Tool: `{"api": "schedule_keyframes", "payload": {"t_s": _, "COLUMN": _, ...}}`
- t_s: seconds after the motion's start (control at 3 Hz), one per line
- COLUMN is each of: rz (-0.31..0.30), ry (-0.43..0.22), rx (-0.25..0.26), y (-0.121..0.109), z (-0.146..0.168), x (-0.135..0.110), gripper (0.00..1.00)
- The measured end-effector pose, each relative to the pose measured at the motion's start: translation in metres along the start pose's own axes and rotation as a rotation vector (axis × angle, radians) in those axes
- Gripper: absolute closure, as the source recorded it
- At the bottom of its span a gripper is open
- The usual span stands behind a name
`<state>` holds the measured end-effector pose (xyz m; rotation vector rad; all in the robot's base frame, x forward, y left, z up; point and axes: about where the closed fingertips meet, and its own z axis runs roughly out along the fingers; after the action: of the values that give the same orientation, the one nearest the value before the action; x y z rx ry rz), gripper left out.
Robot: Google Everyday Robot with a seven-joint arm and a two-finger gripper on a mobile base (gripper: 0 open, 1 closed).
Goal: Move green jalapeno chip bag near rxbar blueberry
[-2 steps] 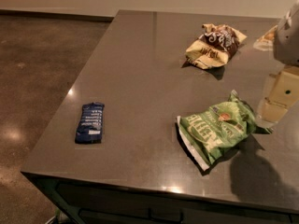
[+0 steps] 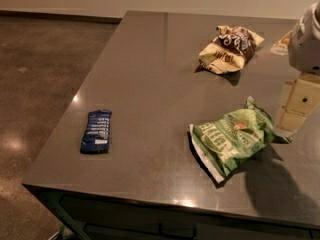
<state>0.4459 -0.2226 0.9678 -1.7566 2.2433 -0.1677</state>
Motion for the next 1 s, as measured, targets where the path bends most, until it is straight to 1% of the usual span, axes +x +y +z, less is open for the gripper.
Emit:
{"api": "schedule_keyframes", "payload": {"t_s": 0.33, "rz": -0.027, "ry": 0.023, "rx": -0.032, "y": -0.005, "z": 0.024, "x": 0.014, "gripper": 0.00}}
{"api": "schedule_keyframes", "payload": {"t_s": 0.67, "rz": -0.069, "ry": 0.033, "rx": -0.084, "y": -0.003, "z": 0.049, "x": 0.027, "gripper": 0.00}}
{"api": "schedule_keyframes", "payload": {"t_s": 1.0, "rz": -0.119, "ry": 0.045, "rx": -0.148, "y": 0.010, "z": 0.070, "x": 0.039, "gripper": 0.00}}
